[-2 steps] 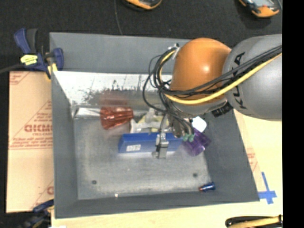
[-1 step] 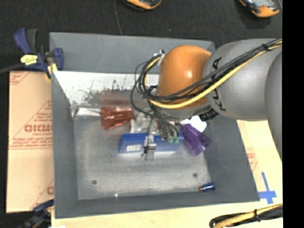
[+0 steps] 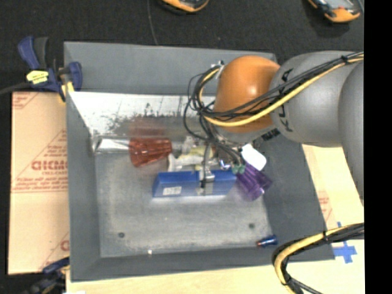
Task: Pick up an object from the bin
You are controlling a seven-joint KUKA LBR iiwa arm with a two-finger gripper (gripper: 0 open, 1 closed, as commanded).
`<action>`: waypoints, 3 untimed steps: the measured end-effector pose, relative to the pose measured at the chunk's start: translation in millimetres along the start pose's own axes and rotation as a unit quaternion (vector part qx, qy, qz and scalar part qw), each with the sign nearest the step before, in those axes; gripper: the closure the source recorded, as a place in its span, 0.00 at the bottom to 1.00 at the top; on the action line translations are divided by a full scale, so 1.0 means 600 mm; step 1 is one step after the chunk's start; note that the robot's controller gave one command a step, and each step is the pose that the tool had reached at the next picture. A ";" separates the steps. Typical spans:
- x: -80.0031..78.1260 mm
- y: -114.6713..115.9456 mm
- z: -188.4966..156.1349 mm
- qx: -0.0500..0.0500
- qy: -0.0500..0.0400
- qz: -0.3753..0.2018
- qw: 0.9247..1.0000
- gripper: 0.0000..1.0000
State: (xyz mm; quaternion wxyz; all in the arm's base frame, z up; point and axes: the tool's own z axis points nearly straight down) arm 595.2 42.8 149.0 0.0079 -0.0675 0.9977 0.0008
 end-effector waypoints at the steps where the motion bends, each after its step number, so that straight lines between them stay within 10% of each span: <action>1: -0.003 -0.009 0.037 -0.001 0.005 0.093 0.996 0.00; 3: -0.015 -0.012 0.081 0.000 0.002 -0.023 1.000 0.00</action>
Offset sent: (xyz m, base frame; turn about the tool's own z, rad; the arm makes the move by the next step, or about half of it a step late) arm 0.0355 -0.0248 -0.0618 -0.0846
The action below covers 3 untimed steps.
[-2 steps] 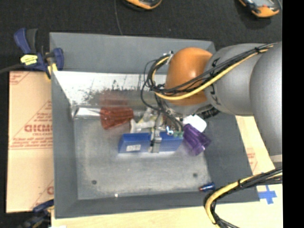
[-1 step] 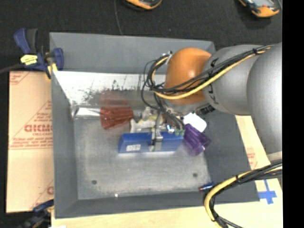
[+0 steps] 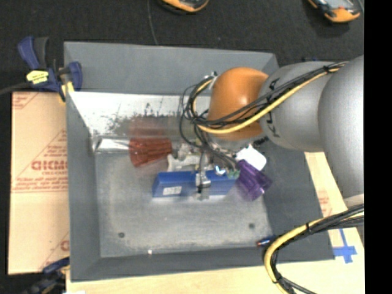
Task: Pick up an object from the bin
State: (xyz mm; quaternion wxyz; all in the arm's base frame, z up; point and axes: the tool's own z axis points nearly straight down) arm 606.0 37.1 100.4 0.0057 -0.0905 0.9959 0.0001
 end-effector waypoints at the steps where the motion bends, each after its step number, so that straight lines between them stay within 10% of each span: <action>1: -0.006 0.123 0.028 0.000 -0.002 -0.089 0.996 1.00; 3: -0.017 0.114 -0.023 -0.001 -0.002 -0.081 0.997 1.00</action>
Offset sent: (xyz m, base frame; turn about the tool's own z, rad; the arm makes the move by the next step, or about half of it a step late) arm 0.0000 0.0000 0.0000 0.0000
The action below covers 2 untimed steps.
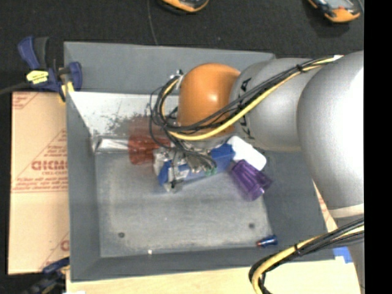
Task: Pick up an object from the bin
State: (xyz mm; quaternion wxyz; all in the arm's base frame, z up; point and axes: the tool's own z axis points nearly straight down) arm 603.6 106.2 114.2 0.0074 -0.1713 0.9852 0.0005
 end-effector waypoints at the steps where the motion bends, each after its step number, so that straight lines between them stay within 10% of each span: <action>1: -0.011 -0.014 -0.030 0.001 -0.001 -0.007 1.000 1.00; 2: -0.030 0.003 0.043 0.001 -0.005 -0.019 1.000 1.00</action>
Offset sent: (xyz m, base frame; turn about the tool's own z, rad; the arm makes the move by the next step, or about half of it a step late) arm 0.0158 0.0136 -0.0442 -0.0512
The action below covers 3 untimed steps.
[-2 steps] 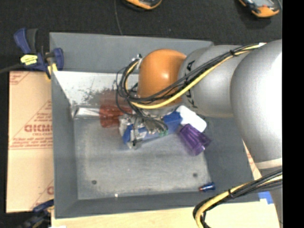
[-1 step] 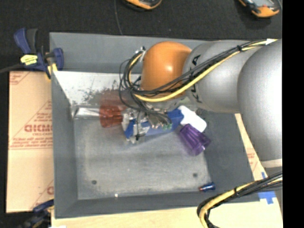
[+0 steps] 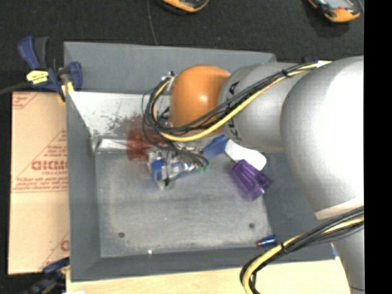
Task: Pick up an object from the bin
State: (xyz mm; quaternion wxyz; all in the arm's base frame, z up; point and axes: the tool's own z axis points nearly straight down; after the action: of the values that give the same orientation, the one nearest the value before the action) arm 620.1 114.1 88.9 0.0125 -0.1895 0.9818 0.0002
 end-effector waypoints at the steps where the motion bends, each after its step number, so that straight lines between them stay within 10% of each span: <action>1: 0.017 -0.005 -0.015 -0.001 0.000 -0.004 1.000 1.00; 3: 0.006 -0.022 -0.032 -0.001 -0.001 -0.007 1.000 1.00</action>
Offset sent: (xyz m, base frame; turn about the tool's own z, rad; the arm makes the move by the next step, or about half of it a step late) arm 0.0080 -0.0079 0.0132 -0.0285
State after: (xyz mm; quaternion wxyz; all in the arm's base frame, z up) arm 621.5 100.4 108.1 0.0134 -0.1961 0.9805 0.0011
